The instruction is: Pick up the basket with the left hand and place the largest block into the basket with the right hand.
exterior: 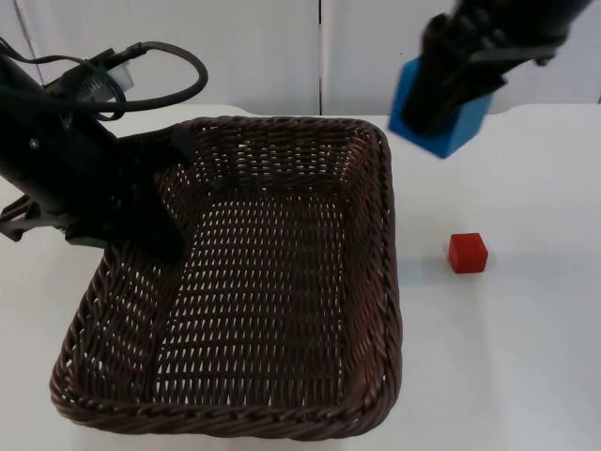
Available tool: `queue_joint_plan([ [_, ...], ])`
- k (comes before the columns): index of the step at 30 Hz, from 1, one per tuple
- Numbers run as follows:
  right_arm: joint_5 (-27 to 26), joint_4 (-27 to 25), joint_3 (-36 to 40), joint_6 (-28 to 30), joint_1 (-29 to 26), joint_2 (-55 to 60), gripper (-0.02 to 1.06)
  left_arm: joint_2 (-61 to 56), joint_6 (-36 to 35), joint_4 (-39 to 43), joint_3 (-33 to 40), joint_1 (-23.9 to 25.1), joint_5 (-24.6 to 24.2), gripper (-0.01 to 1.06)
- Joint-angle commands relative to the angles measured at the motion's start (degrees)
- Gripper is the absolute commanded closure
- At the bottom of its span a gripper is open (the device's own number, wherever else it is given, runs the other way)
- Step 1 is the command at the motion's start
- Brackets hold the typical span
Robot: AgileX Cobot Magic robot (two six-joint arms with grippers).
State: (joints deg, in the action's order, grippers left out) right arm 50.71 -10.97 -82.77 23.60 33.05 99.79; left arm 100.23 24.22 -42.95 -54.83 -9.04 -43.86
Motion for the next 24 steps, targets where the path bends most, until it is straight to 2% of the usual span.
queue_joint_plan([
  [1,-1.0,-0.3,-0.5,0.0,2.7,-0.8,1.05,-0.3,0.0,-1.8,-0.5,0.0,-0.6,1.05],
  [5,-1.9,-0.3,-0.5,0.0,7.8,-0.8,1.05,-0.3,0.0,-1.8,-0.5,0.0,-0.6,1.05],
  [9,-2.5,-0.3,-0.5,0.0,10.2,-0.8,1.05,-0.3,0.0,-1.8,-0.5,0.0,-0.6,1.05],
  [11,-2.6,-0.3,-0.5,1.9,11.2,-0.8,1.05,-0.3,0.0,-1.8,-0.5,0.0,-0.6,1.05],
  [17,-3.6,-0.2,-0.5,8.6,11.6,-0.8,1.05,-0.3,0.0,-1.8,-0.5,0.0,-0.4,1.05],
  [24,-8.2,0.4,-0.5,9.0,11.5,0.7,1.05,-0.3,0.0,-1.8,-0.5,0.0,-0.4,1.05],
])
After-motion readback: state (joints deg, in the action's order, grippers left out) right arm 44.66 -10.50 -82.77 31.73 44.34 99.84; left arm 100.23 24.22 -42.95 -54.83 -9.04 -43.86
